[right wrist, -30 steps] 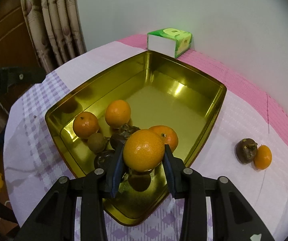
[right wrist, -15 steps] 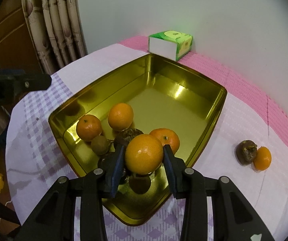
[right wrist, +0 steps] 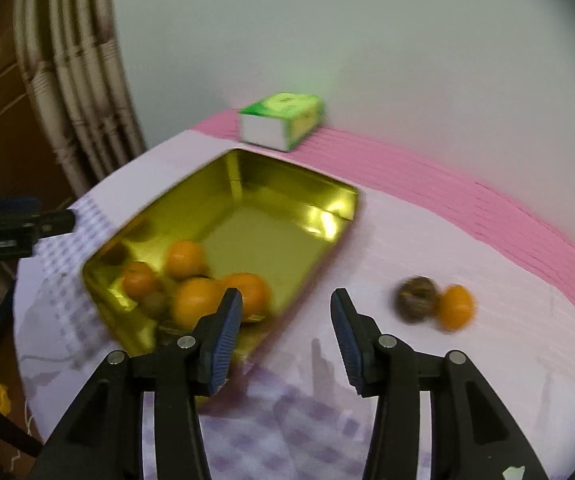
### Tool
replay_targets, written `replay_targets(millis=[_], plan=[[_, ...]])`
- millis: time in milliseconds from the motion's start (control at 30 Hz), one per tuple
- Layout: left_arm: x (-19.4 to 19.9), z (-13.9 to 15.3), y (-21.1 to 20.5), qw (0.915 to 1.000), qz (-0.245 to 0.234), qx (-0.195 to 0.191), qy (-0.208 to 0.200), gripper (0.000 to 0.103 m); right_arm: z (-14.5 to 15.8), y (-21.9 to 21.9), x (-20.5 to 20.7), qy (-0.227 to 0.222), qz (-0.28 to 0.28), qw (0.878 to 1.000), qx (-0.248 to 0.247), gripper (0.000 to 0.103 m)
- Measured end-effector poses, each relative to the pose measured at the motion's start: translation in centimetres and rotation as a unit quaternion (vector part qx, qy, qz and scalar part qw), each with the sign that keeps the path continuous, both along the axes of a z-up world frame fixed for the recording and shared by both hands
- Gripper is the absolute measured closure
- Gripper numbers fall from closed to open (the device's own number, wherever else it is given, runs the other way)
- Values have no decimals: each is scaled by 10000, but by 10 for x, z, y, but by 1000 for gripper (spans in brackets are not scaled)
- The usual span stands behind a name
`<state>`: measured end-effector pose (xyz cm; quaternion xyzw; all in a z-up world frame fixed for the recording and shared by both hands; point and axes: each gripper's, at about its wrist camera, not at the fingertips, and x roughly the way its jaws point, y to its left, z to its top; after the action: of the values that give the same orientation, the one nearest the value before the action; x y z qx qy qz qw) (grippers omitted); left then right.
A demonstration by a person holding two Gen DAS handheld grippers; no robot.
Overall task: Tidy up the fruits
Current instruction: 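Move the right gripper to the orange beside the dark fruit and grasp it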
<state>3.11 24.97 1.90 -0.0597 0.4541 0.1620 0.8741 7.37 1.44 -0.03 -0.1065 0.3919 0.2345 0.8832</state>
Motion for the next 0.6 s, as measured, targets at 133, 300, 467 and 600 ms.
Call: replay_targets(millis=[133,300,467,600], plan=[[0,-1,-1,10000,-17,6,21,15,-4,-40,16,21,-466,9989,-73,60],[2,-4,0,9999,-78,18,116,15,-16,-76,32,65,-849,9961,-226,60],[7,-10,-4,9997,-151,66,201,15,-32,-95,48,158,-1044,9939,-305,60],[9,-14,-9,9994,-234,131,221,15,-41,-98,60,175,-1036,9939,-324,60]])
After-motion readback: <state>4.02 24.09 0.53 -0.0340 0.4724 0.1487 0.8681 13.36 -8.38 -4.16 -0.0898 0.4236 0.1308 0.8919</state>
